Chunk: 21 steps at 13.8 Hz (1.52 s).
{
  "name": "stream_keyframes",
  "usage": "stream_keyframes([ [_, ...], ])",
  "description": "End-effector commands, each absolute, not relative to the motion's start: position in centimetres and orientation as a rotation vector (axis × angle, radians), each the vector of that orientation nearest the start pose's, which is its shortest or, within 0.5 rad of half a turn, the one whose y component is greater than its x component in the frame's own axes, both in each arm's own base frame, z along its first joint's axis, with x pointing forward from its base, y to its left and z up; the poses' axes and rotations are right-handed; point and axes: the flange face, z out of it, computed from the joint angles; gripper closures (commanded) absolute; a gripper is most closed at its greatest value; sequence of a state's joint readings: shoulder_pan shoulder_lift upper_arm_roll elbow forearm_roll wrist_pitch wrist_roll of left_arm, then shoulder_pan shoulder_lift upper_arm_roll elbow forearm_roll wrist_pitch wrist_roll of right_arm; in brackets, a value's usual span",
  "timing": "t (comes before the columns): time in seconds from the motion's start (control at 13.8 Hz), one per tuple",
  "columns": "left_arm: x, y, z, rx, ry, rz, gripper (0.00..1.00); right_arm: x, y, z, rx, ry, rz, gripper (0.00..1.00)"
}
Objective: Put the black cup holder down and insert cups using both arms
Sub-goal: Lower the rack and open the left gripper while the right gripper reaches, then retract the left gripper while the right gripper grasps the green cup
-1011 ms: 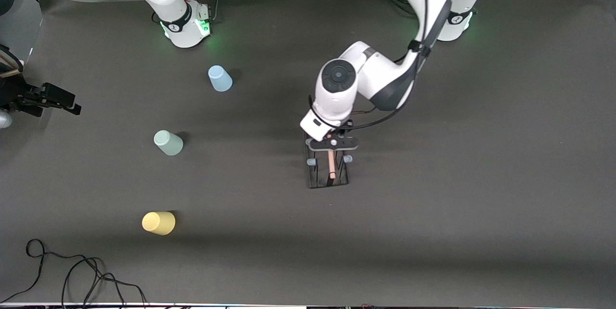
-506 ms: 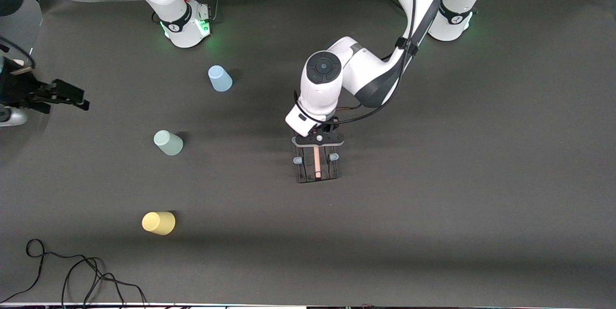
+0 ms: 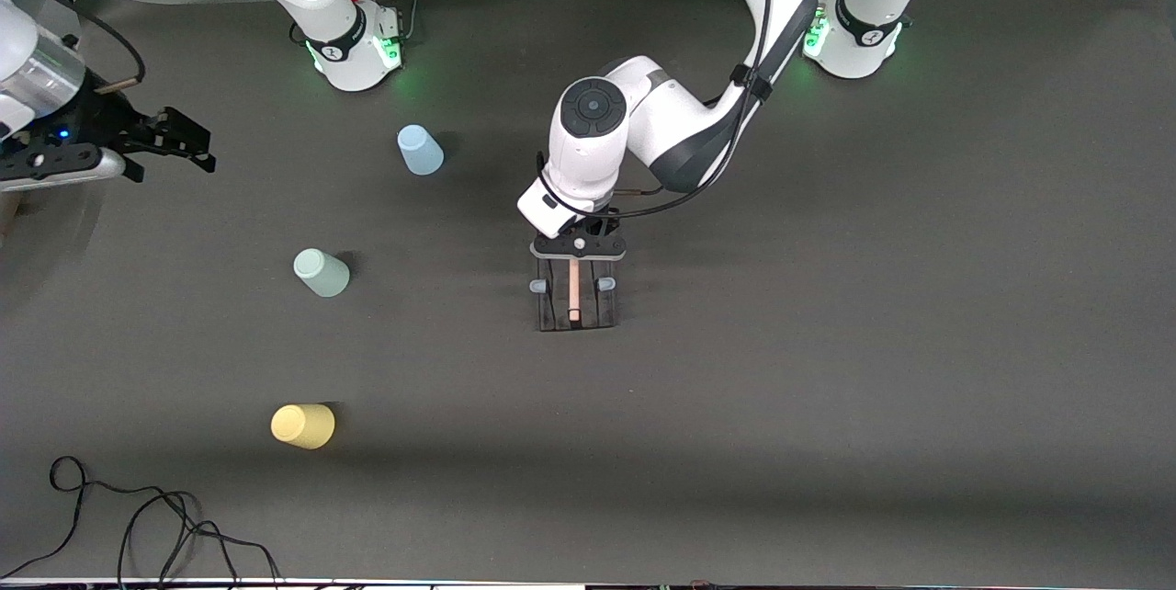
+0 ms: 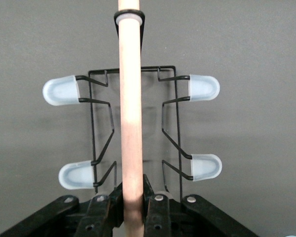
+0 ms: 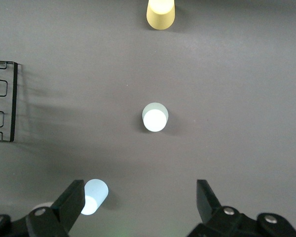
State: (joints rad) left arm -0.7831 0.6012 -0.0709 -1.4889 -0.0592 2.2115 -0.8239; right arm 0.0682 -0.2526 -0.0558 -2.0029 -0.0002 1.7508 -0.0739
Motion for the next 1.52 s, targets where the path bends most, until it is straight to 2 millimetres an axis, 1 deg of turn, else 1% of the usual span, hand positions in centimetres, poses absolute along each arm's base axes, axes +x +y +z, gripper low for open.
stream_keyframes([
  [0.0,47.9,-54.8,33.3,-3.308,-0.059,-0.032,1.0,48.7,0.2,52.1,-3.14,-0.177,-0.033,0.0],
  [0.07,47.3,-55.5,33.1,-3.316,-0.061,-0.042,0.66,48.8,0.3,49.8,-3.142,-0.179,-0.035,0.0],
  [0.14,47.2,-55.7,32.8,-3.309,-0.062,-0.064,0.09,48.8,0.3,47.3,-3.143,-0.182,-0.05,0.0],
  [0.22,47.3,-55.6,32.8,-3.307,-0.066,-0.068,0.01,48.8,0.4,44.8,-3.143,-0.183,-0.047,0.0],
  [0.36,47.8,-55.2,33.4,-3.31,-0.075,-0.078,0.01,49.3,0.3,39.9,-3.146,-0.183,-0.035,0.0],
  [0.51,48.5,-54.7,34.2,-3.308,-0.088,-0.089,0.01,49.2,0.3,35.1,-3.148,-0.186,-0.05,0.0],
  [0.58,48.7,-54.3,35.2,-3.311,-0.1,-0.099,0.0,49.1,0.4,32.9,-3.149,-0.187,-0.062,0.0],
  [0.65,49.3,-53.4,36.3,-3.298,-0.136,-0.098,0.0,48.9,0.3,30.9,-3.15,-0.189,-0.074,0.0],
  [0.79,50.9,-50.1,38.2,-3.217,-0.169,-0.068,0.0,48.4,-0.1,27.4,-3.153,-0.189,-0.081,0.0],
  [0.94,52.2,-46.8,40.4,-3.138,-0.176,-0.081,0.0,48.4,-0.4,25.0,-3.156,-0.188,-0.088,0.0],
  [1.01,52.8,-44.8,41.3,-3.107,-0.148,-0.076,0.01,48.3,-0.3,24.1,-3.157,-0.191,-0.074,0.0],
  [1.08,52.9,-43.5,42.1,-3.086,-0.075,-0.076,0.0,48.1,-0.4,23.6,-3.157,-0.189,-0.057,0.0],
  [1.23,55.1,-37.7,44.5,-3.091,-0.085,-0.078,0.0,48.0,-0.3,23.0,-3.157,-0.197,-0.035,0.01],
  [1.3,55.3,-36.0,44.9,-3.085,-0.068,-0.061,0.0,48.0,-0.4,23.0,-3.155,-0.221,-0.025,0.2],
  [1.37,55.8,-34.3,44.5,-3.066,-0.063,-0.021,0.0,47.9,-0.5,23.0,-3.154,-0.23,-0.015,0.44],
  [1.44,56.9,-32.0,44.1,-3.056,-0.072,0.002,0.0,47.9,-0.5,23.4,-3.153,-0.232,0.007,0.63],
])
